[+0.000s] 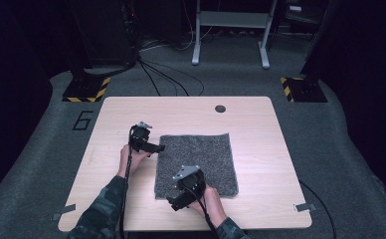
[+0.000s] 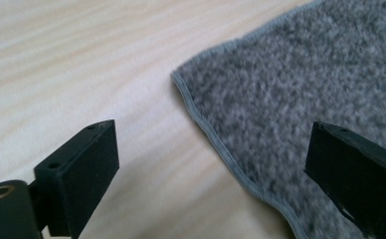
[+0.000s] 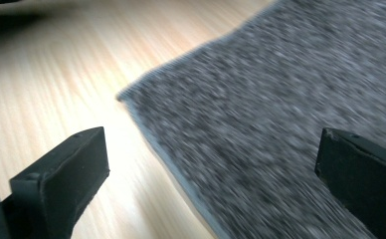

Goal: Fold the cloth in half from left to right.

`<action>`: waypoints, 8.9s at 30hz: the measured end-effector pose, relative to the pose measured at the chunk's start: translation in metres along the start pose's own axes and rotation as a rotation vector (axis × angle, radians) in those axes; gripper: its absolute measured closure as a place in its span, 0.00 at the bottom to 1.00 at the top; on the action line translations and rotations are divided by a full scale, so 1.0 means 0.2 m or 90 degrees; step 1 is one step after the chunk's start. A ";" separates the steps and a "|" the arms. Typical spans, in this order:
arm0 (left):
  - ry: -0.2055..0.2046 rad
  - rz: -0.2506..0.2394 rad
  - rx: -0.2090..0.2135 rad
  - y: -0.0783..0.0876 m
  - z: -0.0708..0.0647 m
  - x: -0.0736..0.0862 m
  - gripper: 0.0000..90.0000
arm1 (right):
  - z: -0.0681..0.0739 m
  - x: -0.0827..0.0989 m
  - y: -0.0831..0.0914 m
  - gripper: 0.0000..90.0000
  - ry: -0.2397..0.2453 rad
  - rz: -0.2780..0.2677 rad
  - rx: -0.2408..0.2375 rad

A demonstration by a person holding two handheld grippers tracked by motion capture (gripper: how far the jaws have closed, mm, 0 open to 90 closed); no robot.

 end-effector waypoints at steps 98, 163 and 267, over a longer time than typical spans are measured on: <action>-0.091 -0.014 -0.081 0.04 -0.05 -0.28 0.96 | 0.11 -0.19 0.11 0.97 -0.035 -0.156 0.015; -0.159 0.062 -0.039 -0.43 -0.40 -0.69 0.95 | -0.25 0.21 0.26 0.97 -0.132 -0.096 0.156; -0.207 0.104 0.088 -0.03 -0.80 0.46 0.10 | -0.23 0.52 0.25 0.18 -0.206 0.041 0.234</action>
Point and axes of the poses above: each handheld gripper's, and its own axes: y roughly backward along the jaws, x roughly out of its underside, z roughly to its left, the point moved 1 cm from there along -y, roughly forward along the jaws, and after that the axes turned 15 degrees about x, right-handed, at the moved point
